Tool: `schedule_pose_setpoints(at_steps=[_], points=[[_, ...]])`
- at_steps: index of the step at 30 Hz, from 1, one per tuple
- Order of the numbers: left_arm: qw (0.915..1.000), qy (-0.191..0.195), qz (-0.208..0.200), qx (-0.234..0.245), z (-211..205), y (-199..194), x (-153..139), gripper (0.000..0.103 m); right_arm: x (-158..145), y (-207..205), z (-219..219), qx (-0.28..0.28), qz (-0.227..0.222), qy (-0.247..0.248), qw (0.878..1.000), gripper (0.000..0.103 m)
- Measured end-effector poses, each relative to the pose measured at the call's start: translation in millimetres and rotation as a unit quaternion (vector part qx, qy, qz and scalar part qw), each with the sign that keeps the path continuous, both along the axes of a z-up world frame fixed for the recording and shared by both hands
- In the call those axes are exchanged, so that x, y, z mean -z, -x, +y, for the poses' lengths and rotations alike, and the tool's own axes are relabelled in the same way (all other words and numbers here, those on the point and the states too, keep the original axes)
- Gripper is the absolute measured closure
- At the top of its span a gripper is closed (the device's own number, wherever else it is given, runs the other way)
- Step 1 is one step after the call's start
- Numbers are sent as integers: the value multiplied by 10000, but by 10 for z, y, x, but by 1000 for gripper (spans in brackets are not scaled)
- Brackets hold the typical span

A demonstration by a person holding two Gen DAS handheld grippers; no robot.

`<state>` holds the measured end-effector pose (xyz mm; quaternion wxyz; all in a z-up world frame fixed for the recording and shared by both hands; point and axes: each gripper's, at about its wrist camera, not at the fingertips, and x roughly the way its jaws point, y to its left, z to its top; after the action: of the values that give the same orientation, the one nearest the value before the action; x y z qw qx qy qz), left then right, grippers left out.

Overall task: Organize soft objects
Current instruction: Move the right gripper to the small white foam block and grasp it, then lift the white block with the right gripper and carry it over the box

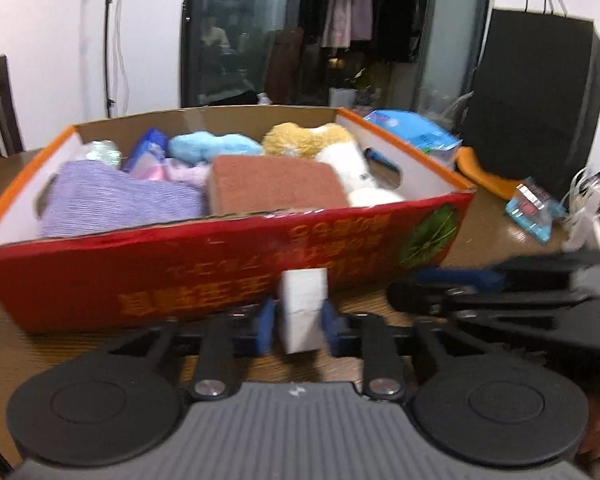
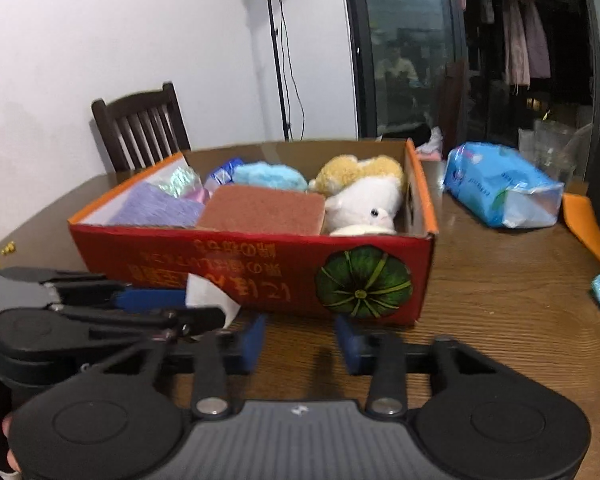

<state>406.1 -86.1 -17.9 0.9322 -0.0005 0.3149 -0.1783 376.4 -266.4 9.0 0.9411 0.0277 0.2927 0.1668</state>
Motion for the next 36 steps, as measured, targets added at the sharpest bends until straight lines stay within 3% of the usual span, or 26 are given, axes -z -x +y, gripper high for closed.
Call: schedule_pose_setpoints(at_steps=[5, 12, 16, 21, 26, 36], points=[[9998, -78, -151, -38, -45, 31, 17, 85, 124, -64, -12, -99, 90, -97, 9999, 97], [9995, -200, -195, -163, -39, 118, -26, 85, 62, 22, -15, -96, -60, -128, 9999, 99], [9989, -120, -387, -225, 34, 585, -188, 85, -60, 261, 11, -69, -301, -68, 9995, 99], [9981, 187, -382, -436, 249, 1322, -317, 85, -195, 836, -55, -6, -509, -364, 9980, 99], [9968, 307, -412, -618, 396, 1865, -415, 85, -180, 1428, -68, 8, -448, -441, 9980, 99], [9952, 372, -781, -451, 367, 2242, -607, 85, -323, 1967, -7, -29, -697, -395, 9968, 99]])
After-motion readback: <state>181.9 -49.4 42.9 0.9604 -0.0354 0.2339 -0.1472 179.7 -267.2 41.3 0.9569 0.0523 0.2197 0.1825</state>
